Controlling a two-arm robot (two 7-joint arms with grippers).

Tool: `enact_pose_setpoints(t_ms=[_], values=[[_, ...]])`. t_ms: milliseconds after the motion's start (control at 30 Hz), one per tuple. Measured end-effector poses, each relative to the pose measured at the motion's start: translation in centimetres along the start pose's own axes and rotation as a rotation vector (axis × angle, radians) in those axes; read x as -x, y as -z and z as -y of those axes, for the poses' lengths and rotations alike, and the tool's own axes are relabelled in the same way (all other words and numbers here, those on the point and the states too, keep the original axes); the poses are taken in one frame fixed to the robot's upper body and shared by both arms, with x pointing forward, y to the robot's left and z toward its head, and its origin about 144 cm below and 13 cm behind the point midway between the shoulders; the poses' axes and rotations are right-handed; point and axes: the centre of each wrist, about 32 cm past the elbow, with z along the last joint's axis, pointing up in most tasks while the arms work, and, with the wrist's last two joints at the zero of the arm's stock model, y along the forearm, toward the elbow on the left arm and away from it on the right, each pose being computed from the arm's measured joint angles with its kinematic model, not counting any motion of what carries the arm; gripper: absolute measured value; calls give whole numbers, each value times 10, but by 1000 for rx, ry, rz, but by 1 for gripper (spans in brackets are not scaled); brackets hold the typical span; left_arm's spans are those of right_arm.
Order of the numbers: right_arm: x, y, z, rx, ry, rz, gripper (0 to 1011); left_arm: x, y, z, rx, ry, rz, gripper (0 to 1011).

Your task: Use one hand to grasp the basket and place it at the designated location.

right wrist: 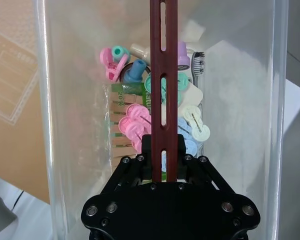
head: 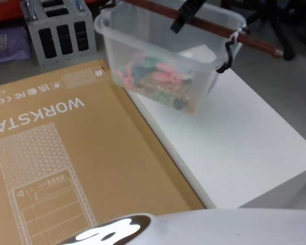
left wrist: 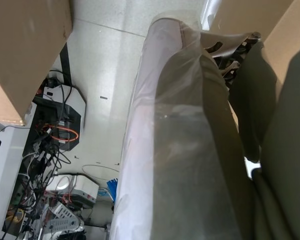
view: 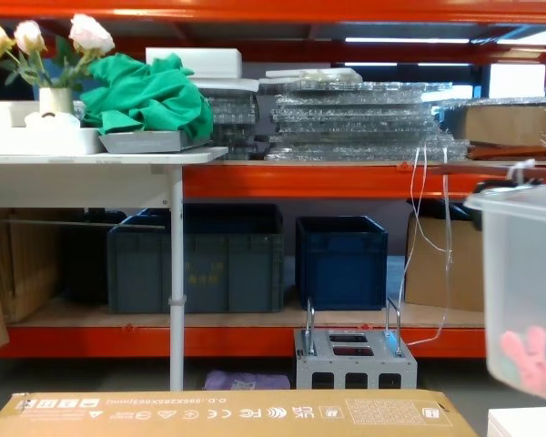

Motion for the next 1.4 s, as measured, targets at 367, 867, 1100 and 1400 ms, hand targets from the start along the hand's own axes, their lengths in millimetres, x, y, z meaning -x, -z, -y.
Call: enact_pose_setpoints(t_ms=[367, 867, 1100, 1400], values=[[6, 28, 7, 97, -43, -169, 234, 0, 0, 0, 0, 0, 0, 0], [22, 55, 10, 172, -74, -364, 234, 0, 0, 0, 0, 0, 0, 0], [27, 60, 5, 203, -88, -436, 234, 0, 0, 0, 0, 0, 0, 0], [33, 64, -9, 214, -90, -489, 234, 0, 0, 0, 0, 0, 0, 0]])
